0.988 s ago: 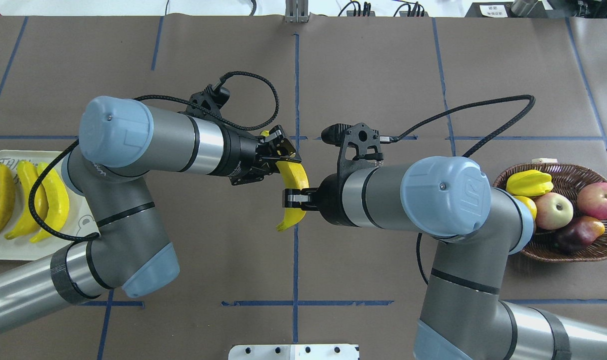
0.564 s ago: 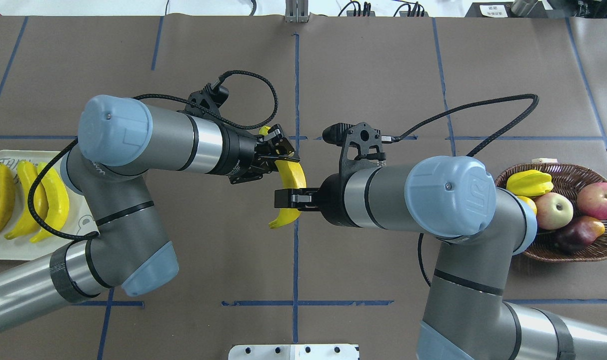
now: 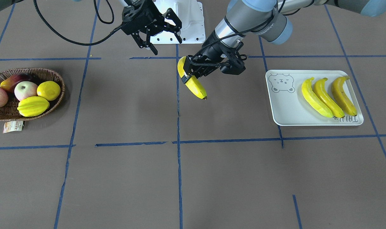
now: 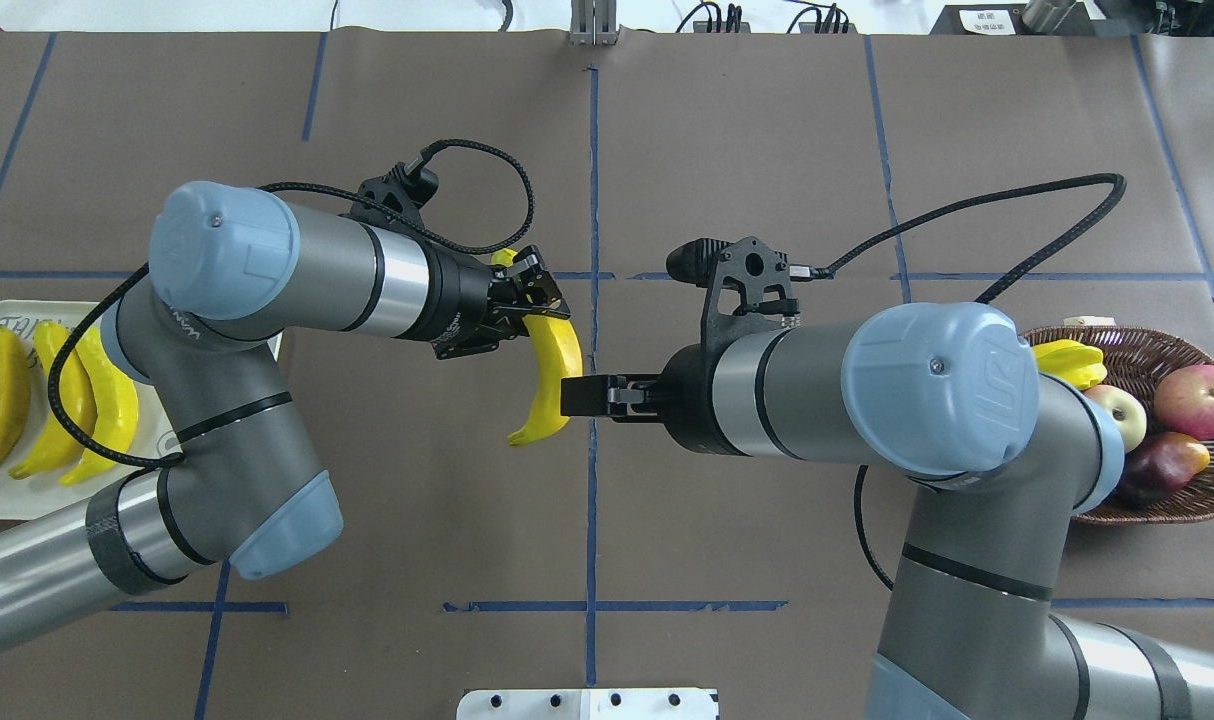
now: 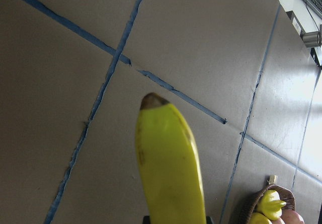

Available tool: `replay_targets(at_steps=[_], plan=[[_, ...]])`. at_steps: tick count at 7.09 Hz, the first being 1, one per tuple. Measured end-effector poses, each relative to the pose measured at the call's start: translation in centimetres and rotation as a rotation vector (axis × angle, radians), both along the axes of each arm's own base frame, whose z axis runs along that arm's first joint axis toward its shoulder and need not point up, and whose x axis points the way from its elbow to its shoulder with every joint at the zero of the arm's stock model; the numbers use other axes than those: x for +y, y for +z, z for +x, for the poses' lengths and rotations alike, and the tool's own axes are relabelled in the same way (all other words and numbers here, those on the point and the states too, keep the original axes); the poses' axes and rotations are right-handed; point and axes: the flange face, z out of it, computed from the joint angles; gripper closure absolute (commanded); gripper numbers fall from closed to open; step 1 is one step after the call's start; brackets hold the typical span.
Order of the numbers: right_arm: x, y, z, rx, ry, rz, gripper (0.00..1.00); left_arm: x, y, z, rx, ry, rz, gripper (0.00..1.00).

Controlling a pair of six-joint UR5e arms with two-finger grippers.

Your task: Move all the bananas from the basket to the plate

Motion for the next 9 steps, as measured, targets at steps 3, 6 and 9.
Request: replay_targets(at_steps=[3, 6, 9], plan=[[-0.2, 1.7, 1.1, 0.044, 0.017, -0.017, 0.0, -0.9, 8.1, -3.4, -0.319, 0.04, 0.022, 1.0], [-0.5, 2.6, 1.2, 0.065, 0.028, -0.026, 0.0, -0.1, 18.0, -9.7, -0.509, 0.079, 0.02, 1.0], [-1.1, 3.3, 1.8, 0.09, 0.044, -0.038, 0.0, 0.3, 25.0, -11.7, -0.619, 0.11, -0.026, 1.0]])
